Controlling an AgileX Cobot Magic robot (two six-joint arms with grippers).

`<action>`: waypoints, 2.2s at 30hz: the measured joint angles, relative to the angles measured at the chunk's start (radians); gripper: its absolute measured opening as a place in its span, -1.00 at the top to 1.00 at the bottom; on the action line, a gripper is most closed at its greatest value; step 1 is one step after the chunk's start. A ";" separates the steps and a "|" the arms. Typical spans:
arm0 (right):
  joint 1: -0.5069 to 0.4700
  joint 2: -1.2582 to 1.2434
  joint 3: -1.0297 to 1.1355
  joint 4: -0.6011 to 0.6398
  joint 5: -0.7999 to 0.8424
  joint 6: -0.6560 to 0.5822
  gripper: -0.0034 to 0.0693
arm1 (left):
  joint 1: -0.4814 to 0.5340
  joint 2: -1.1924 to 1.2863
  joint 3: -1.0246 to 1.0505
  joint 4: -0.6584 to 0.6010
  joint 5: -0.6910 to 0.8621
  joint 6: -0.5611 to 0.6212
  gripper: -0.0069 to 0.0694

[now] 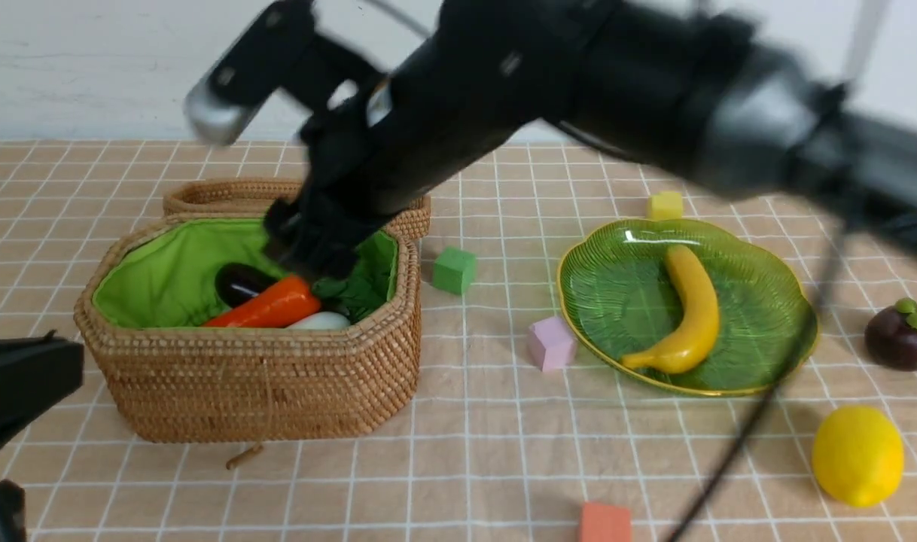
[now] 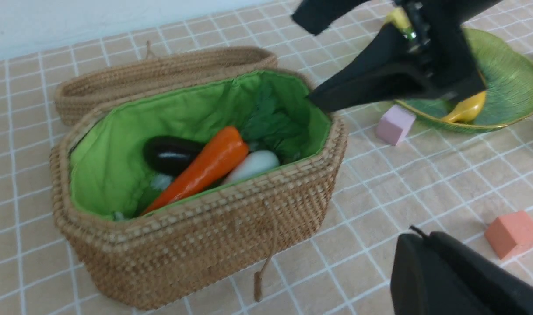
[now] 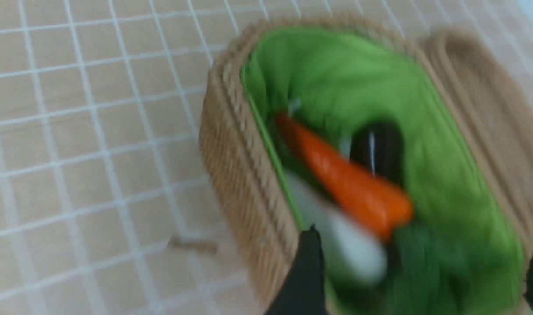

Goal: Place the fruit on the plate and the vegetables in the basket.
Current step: Use the right arm to grab a lemon and put it into the right plate

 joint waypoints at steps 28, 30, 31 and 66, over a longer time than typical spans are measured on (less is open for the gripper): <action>-0.786 -0.290 1.011 -0.112 -0.184 0.870 -0.93 | 0.000 0.000 0.000 -0.325 -0.072 0.329 0.85; -0.786 -0.230 1.011 -0.082 -0.209 0.828 -0.86 | 0.000 0.000 0.000 -0.325 -0.072 0.329 0.85; -0.786 -0.211 1.011 -0.071 -0.225 0.813 -0.82 | 0.000 0.000 0.000 -0.325 -0.072 0.329 0.85; -0.764 -0.146 0.642 -0.019 -0.250 0.499 -0.92 | 0.000 0.048 0.001 -0.342 -0.263 0.328 0.85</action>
